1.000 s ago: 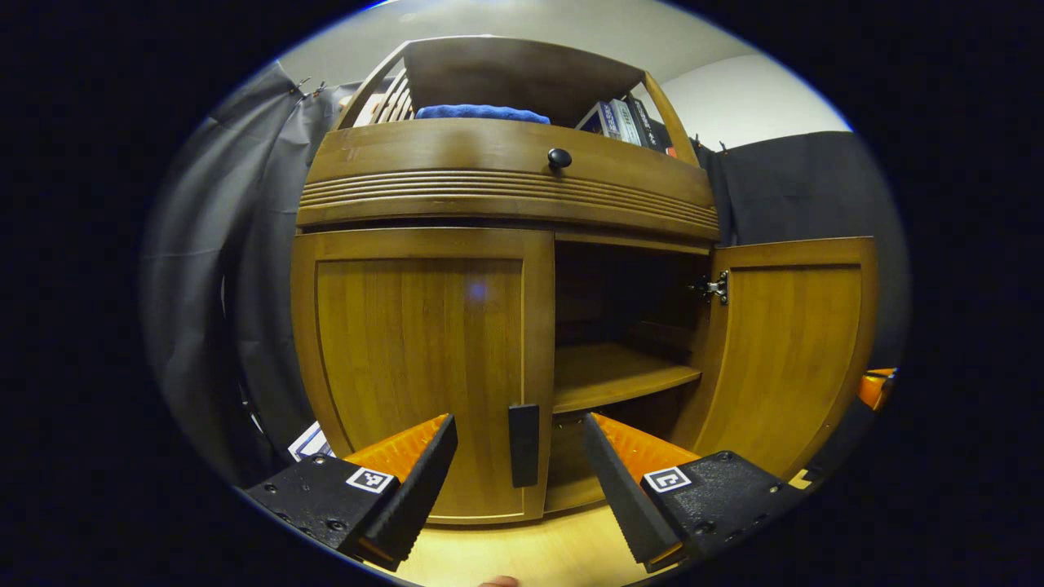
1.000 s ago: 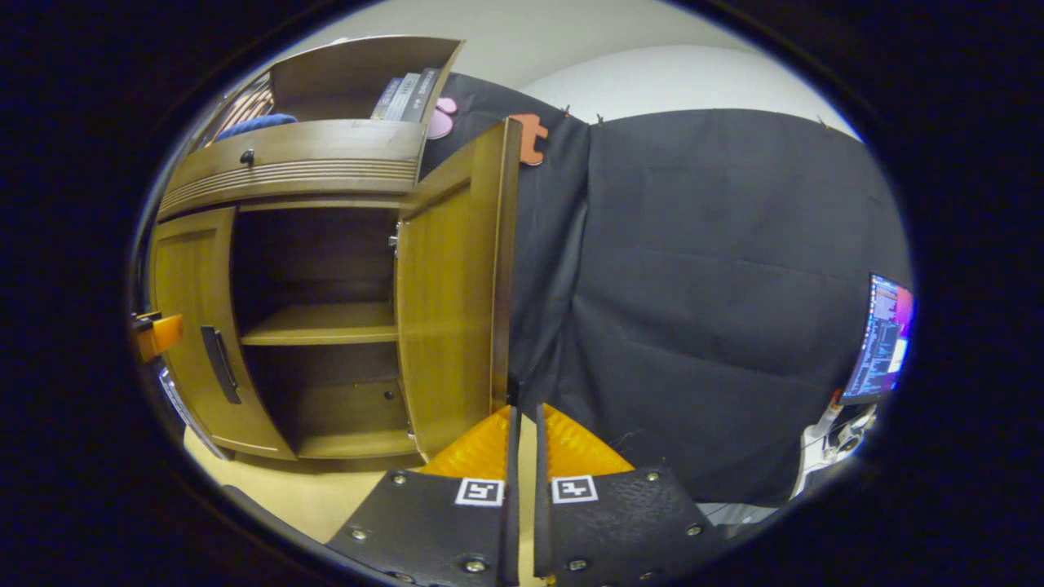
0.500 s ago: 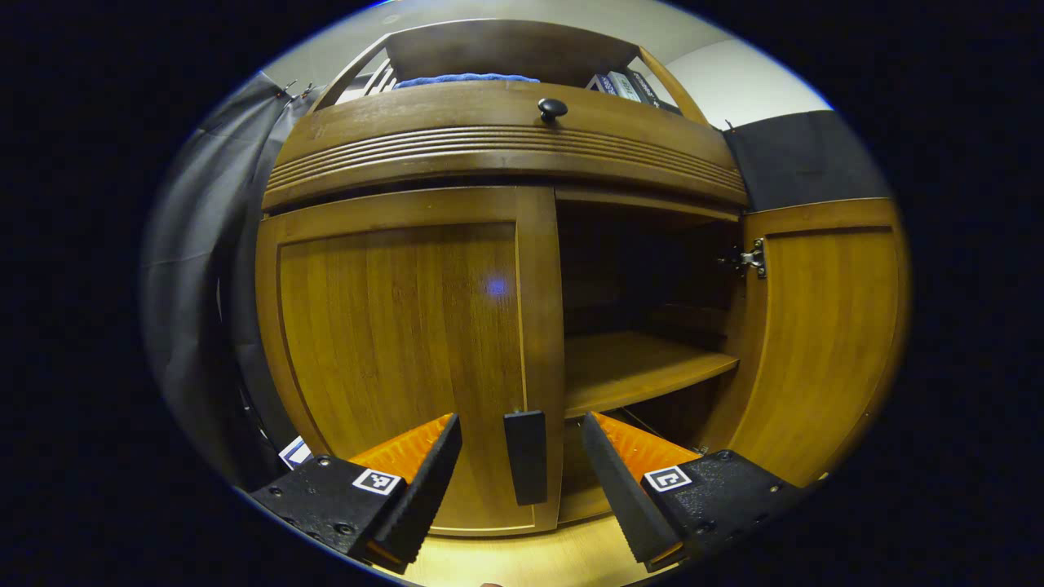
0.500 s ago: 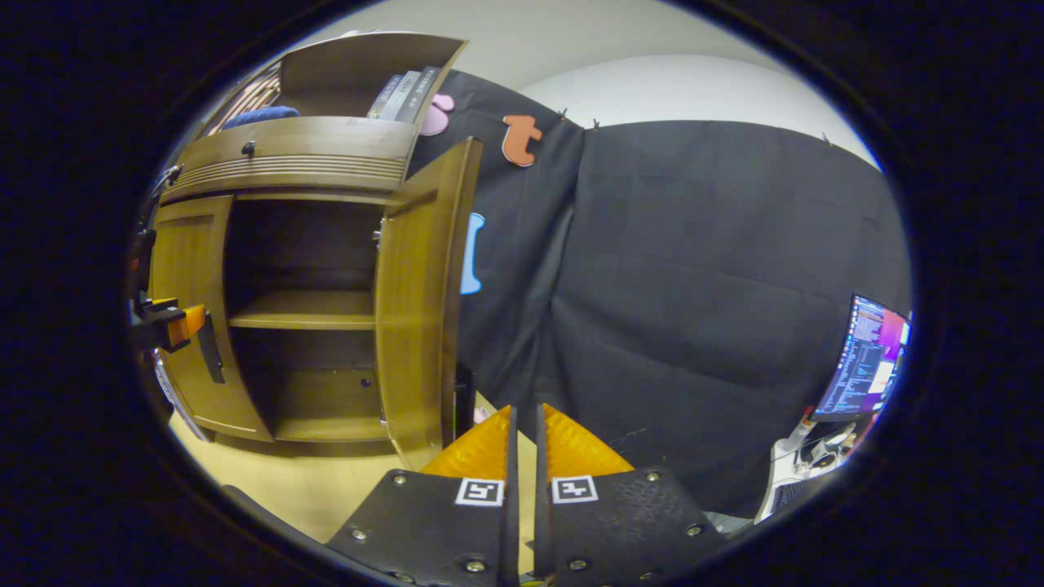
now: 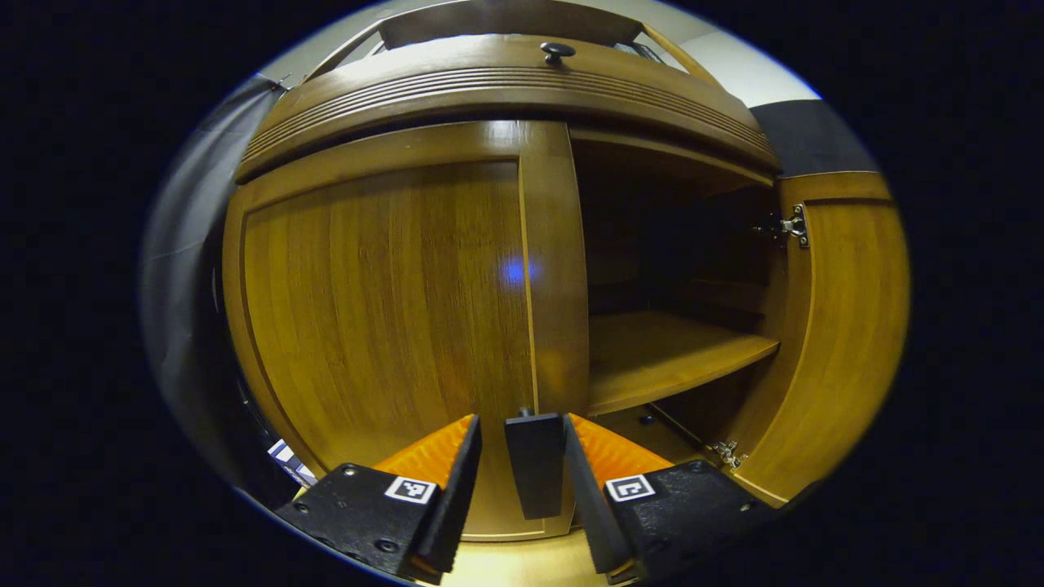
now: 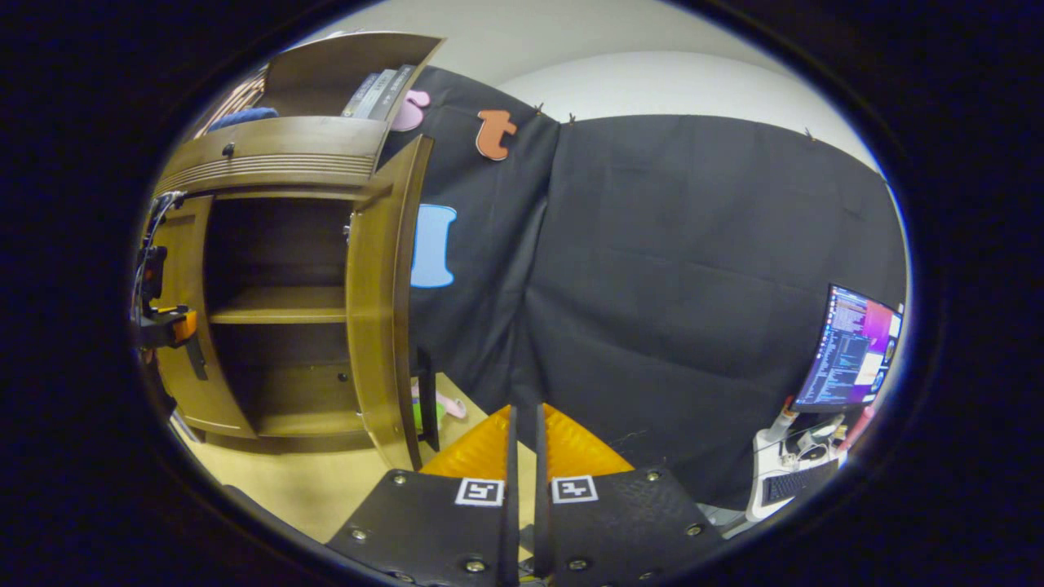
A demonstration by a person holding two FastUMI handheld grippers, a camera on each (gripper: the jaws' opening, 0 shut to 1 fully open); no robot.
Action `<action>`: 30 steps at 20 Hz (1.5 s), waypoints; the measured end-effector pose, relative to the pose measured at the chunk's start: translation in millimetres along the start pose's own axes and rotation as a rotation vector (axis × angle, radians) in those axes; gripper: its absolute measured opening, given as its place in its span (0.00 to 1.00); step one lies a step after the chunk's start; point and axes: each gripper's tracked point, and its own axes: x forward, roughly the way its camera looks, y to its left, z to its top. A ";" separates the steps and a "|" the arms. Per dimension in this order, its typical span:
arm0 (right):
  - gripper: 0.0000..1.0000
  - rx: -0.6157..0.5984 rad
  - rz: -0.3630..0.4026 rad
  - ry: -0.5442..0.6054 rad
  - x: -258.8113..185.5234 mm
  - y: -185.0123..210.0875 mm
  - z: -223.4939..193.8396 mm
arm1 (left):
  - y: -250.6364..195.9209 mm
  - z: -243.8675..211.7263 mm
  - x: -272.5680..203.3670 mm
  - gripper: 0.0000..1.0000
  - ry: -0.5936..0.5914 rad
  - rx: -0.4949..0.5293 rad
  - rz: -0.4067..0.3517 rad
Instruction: Open the right door of the double-door shoe cabinet with the right hand, and open the left door with the left hand.
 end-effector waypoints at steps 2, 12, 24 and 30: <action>0.07 0.000 0.004 0.001 -0.2 2.9 0.0 | -4.7 -0.8 -1.6 0.48 0.009 -0.015 -0.022; 0.07 -0.014 0.070 -0.026 -6.6 21.4 7.0 | -5.2 -5.4 -18.0 0.33 0.027 -0.070 -0.047; 0.07 -0.022 0.243 -0.040 -0.9 70.5 8.3 | 2.4 -12.0 -75.8 0.31 0.020 -0.104 -0.057; 0.07 -0.027 0.330 -0.038 2.8 98.6 6.1 | 5.3 -13.3 -96.4 0.31 0.023 -0.137 -0.046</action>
